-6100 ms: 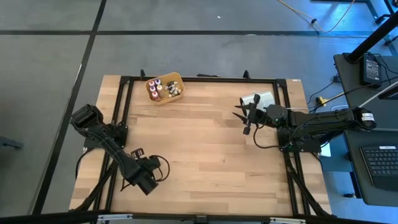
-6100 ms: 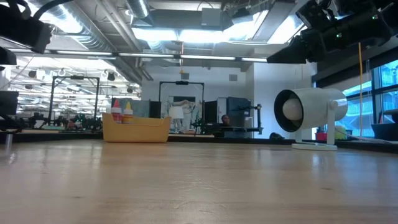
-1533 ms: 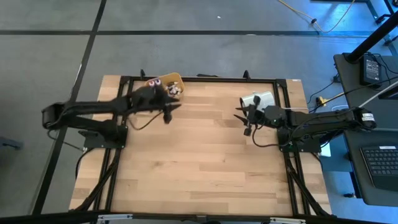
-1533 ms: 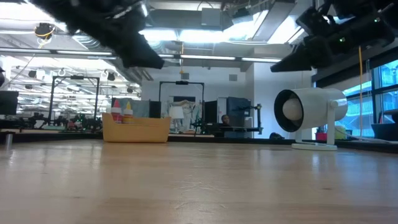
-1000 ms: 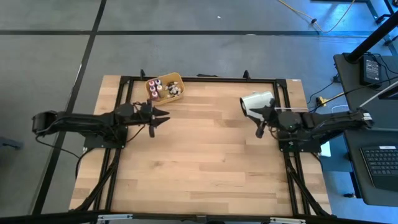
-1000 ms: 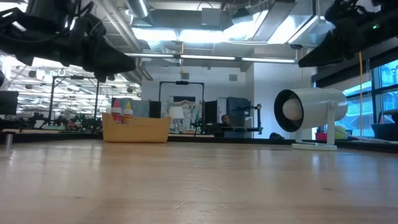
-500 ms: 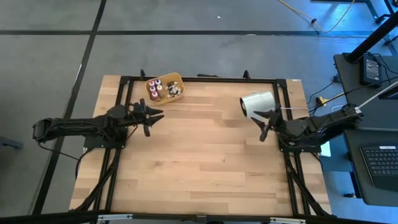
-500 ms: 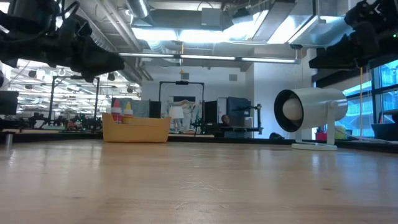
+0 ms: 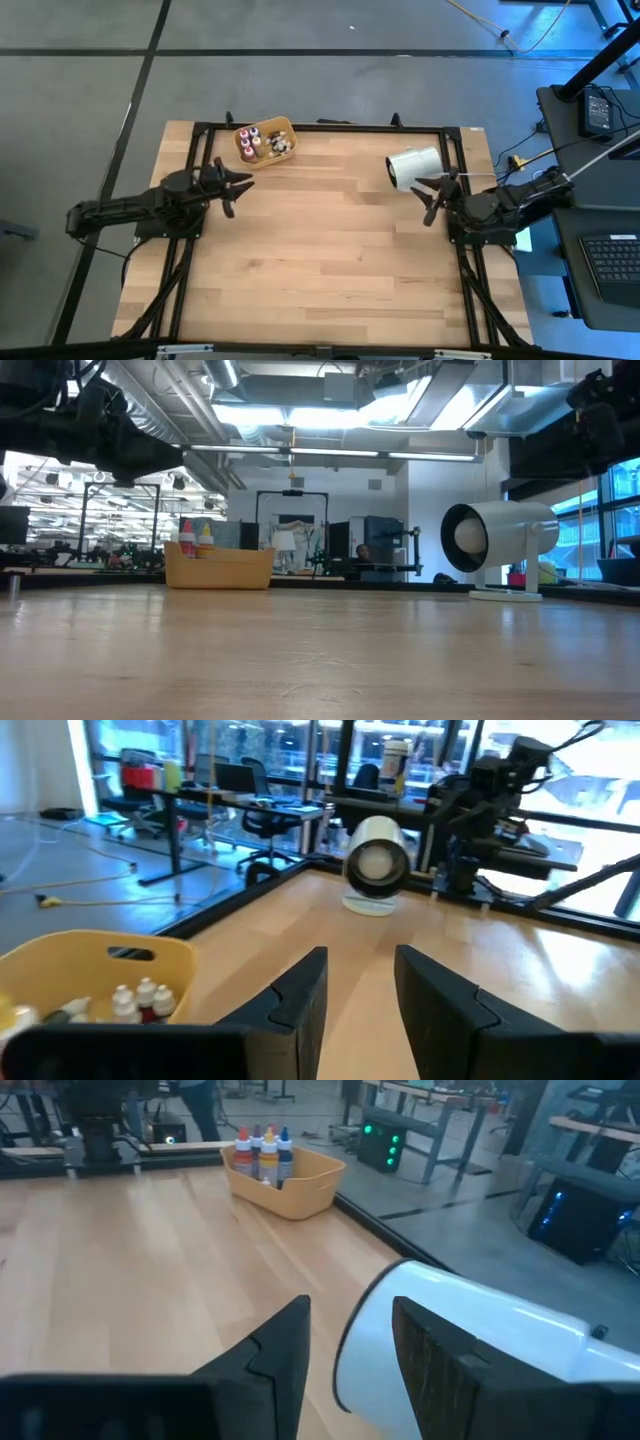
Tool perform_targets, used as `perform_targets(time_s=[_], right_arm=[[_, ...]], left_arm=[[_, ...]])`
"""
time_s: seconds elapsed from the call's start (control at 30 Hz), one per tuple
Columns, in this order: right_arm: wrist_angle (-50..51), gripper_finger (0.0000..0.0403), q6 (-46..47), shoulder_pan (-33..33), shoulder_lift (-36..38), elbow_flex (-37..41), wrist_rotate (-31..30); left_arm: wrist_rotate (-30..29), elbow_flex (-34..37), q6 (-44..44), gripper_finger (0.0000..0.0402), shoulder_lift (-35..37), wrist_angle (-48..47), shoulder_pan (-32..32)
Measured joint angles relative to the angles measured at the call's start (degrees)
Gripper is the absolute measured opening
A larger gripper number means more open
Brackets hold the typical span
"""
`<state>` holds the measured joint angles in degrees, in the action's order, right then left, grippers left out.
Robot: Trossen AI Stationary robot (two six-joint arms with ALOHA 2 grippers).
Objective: Pick & Place food coloring
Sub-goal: Return to Home Position
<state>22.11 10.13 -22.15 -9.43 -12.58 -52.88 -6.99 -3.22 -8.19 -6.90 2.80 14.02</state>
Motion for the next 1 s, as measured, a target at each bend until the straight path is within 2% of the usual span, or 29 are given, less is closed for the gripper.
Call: perform_targets(time_s=[0.2,0.3,0.47,0.63,0.87,1.0], right_arm=[[1.41,0.0145,-1.54,-1.12,3.20,0.00,-0.04],[2.43,0.0145,-1.28,-1.38,5.02,0.32,0.03],[-1.49,0.0145,-4.11,-1.36,8.12,3.71,0.73],[-7.52,0.0145,-7.46,-1.36,9.10,7.26,6.30],[-11.12,0.0145,-13.25,-1.31,9.37,7.17,19.66],[-7.42,0.0145,-11.16,-1.29,9.38,7.17,20.98]], left_arm=[[-3.49,0.00,-0.02,0.0113,6.91,-6.78,0.00],[-3.47,-0.04,-0.02,0.0115,6.89,-7.89,0.00],[-4.04,-0.09,-1.14,0.0114,6.89,-8.35,0.00],[-3.87,-0.11,-0.55,0.0112,6.82,-8.93,0.00],[-3.47,-0.13,2.02,0.0112,5.38,-9.05,0.00],[-3.77,-0.13,7.10,0.0111,5.27,-9.02,-0.04]])
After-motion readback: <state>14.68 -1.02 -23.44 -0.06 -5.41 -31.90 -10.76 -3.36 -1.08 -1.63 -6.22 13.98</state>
